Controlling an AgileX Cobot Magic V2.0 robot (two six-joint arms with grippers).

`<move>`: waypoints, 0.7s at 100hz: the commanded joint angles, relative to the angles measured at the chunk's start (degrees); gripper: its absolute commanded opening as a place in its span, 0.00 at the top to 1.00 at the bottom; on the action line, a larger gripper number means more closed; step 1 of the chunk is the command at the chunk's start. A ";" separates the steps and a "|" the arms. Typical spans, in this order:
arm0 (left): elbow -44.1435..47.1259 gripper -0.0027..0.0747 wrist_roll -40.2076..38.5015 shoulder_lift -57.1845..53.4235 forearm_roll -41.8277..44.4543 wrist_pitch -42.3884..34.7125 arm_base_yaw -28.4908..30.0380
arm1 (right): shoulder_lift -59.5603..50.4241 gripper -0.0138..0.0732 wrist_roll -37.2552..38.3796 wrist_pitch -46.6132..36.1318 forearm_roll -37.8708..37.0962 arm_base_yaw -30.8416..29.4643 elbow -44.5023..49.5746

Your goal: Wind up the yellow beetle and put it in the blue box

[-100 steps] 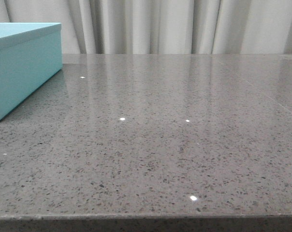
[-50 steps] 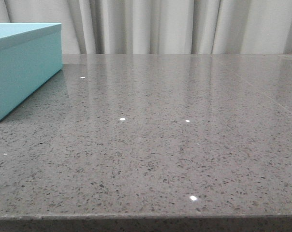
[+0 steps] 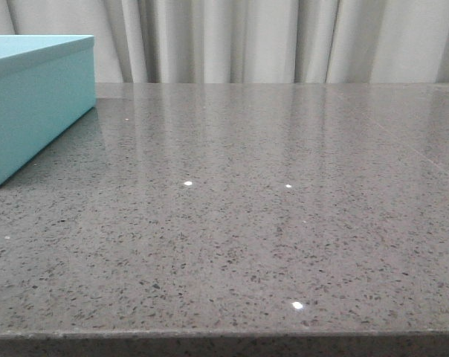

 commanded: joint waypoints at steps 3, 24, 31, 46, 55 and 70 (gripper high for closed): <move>-1.38 0.99 -0.53 0.62 -1.61 -3.79 0.06 | 0.81 0.92 -0.42 -4.35 -1.49 -0.02 -1.32; -1.38 0.99 -0.53 0.62 -1.08 -4.34 0.31 | 0.81 0.92 -0.42 -4.24 -1.49 -0.02 -1.32; -1.00 0.99 -0.53 0.62 -0.90 -5.46 0.65 | 0.81 0.92 -0.42 -4.24 -1.49 -0.02 -1.32; 2.95 0.99 -4.75 -1.04 1.96 -15.52 0.78 | 0.81 0.92 -0.42 -4.21 -1.49 -0.02 -1.32; 6.48 0.99 -12.29 -2.91 5.95 -21.83 0.19 | 0.81 0.92 -0.42 -4.21 -1.49 -0.02 -1.32; 12.59 0.99 -19.83 -6.68 12.72 -33.25 -0.04 | 0.81 0.92 -0.42 -4.21 -1.49 -0.02 -1.32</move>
